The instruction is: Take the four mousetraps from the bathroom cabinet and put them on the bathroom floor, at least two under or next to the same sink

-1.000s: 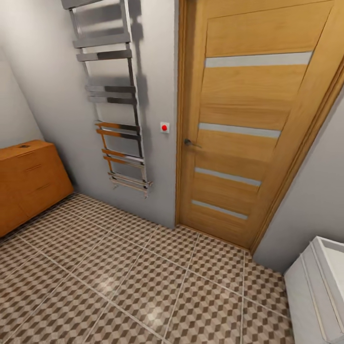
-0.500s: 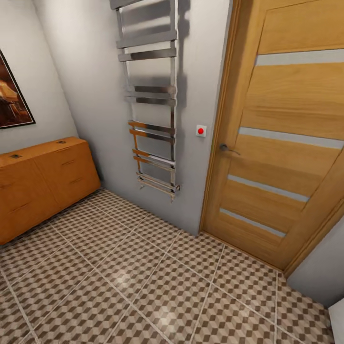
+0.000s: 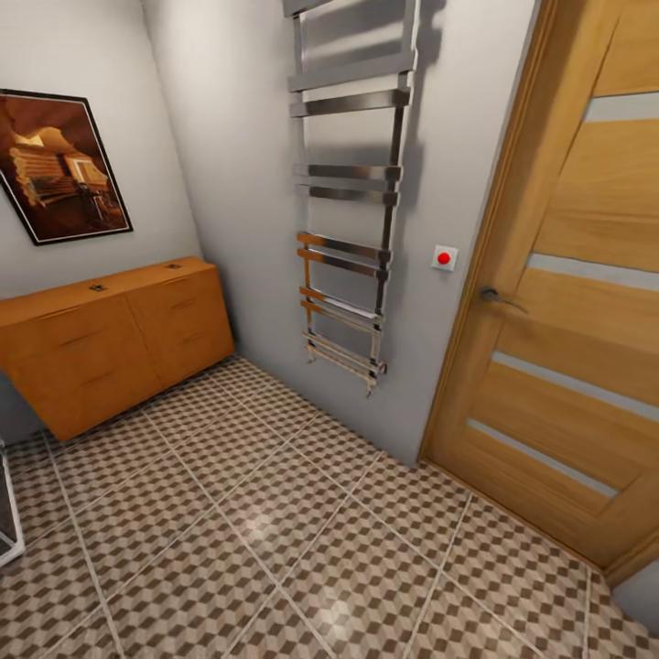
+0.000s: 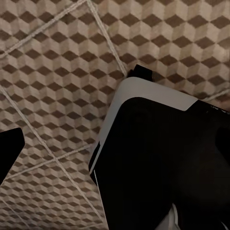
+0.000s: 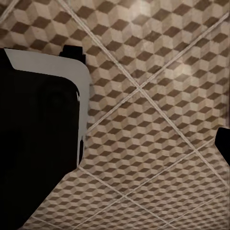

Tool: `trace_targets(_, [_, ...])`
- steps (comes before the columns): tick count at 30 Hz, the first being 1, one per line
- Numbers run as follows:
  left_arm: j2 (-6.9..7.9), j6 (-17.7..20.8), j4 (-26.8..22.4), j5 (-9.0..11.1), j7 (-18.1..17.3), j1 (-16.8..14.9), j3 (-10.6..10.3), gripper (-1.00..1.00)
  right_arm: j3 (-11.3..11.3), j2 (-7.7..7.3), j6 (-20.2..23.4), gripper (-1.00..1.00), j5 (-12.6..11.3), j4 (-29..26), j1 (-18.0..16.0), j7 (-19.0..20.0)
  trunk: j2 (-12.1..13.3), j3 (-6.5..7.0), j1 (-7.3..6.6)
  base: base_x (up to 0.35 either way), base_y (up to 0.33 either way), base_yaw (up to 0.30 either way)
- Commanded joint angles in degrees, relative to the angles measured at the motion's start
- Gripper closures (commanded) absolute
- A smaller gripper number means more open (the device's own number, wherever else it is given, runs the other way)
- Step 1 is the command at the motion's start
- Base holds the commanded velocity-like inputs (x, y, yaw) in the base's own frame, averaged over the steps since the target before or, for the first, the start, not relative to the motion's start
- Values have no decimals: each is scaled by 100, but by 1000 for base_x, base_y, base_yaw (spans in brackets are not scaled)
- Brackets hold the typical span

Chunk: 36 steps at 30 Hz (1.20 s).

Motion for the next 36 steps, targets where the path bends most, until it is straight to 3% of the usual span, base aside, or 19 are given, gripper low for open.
trace_targets(1, [-1, 7, 8, 24, 17, -9, 21, -100, 49, 0, 12, -100, -31, 8, -6, 32, -12, -11, 4, 35, 9, 291])
trace_targets(20, [-40, 7, -4, 24, 18, -9, 29, -100, 54, 1, 5, -100, -31, 8, 23, 35, -12, -1, 4, 8, 2, 290])
trace_targets(36, [-120, -39, -6, 24, 14, -9, 76, -100, 57, 1, 1, -100, -30, 4, 46, 32, -12, 86, 4, 0, 0, 233])
